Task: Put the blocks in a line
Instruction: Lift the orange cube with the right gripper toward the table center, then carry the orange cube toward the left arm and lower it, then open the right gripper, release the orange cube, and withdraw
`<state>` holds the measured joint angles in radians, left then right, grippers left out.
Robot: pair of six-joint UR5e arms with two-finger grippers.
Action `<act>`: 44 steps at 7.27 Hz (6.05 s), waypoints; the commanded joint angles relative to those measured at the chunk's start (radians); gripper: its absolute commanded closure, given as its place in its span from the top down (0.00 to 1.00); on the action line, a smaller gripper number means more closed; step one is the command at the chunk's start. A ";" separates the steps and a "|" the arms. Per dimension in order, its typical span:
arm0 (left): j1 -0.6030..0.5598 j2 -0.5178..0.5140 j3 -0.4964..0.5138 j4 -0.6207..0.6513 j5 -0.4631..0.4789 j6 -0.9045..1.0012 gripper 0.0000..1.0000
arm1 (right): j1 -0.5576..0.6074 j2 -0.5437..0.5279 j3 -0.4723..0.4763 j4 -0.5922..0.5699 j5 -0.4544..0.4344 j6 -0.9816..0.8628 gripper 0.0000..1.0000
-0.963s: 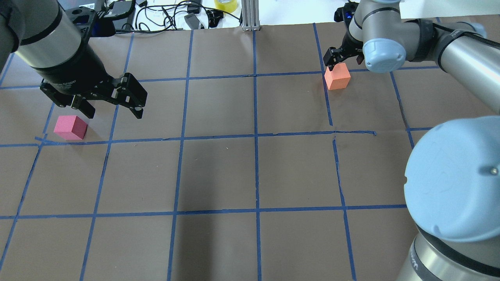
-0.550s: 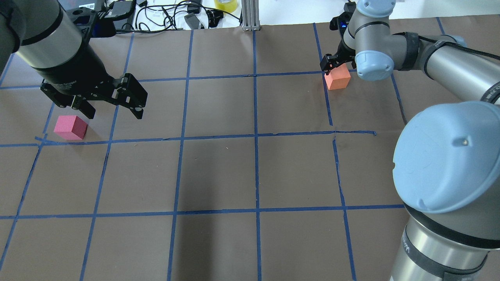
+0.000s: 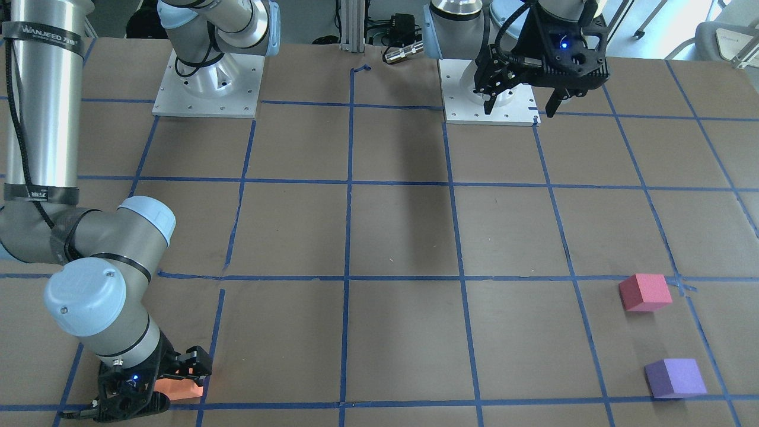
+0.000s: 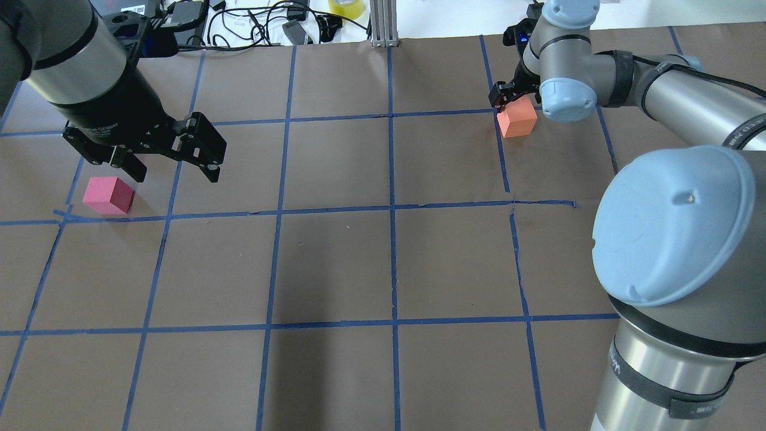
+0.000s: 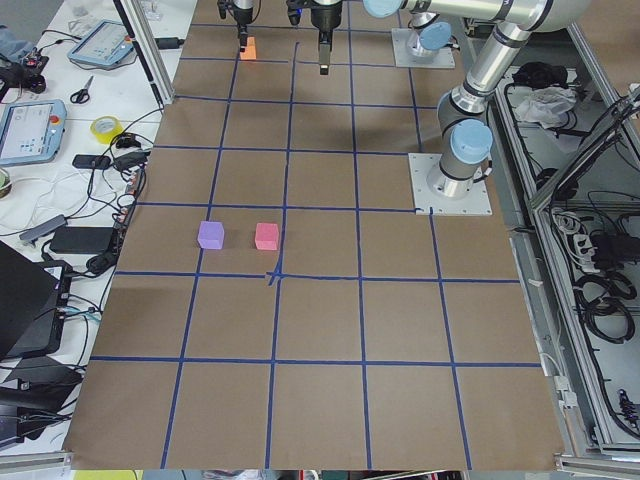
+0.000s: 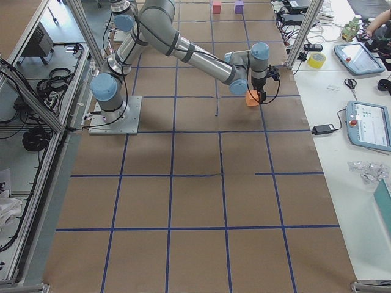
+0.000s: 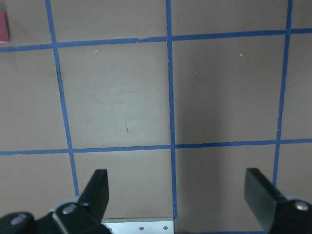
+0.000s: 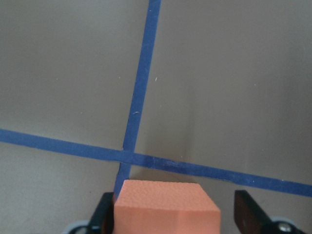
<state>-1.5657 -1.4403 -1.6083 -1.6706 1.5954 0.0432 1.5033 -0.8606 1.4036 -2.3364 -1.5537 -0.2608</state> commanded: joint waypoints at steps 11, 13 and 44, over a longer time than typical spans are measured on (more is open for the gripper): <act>0.004 0.006 0.011 0.020 0.001 0.011 1.00 | 0.331 0.053 -0.214 0.143 -0.009 0.428 0.00; 0.012 0.008 0.013 0.018 0.003 0.018 1.00 | 0.395 0.112 -0.291 0.181 -0.109 0.434 0.00; 0.006 -0.026 -0.116 0.195 0.003 0.049 1.00 | 0.170 -0.349 -0.235 0.678 -0.057 0.498 1.00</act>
<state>-1.5604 -1.4575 -1.6984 -1.4978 1.5964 0.0904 1.7028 -1.1495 1.1206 -1.6890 -1.6093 0.2307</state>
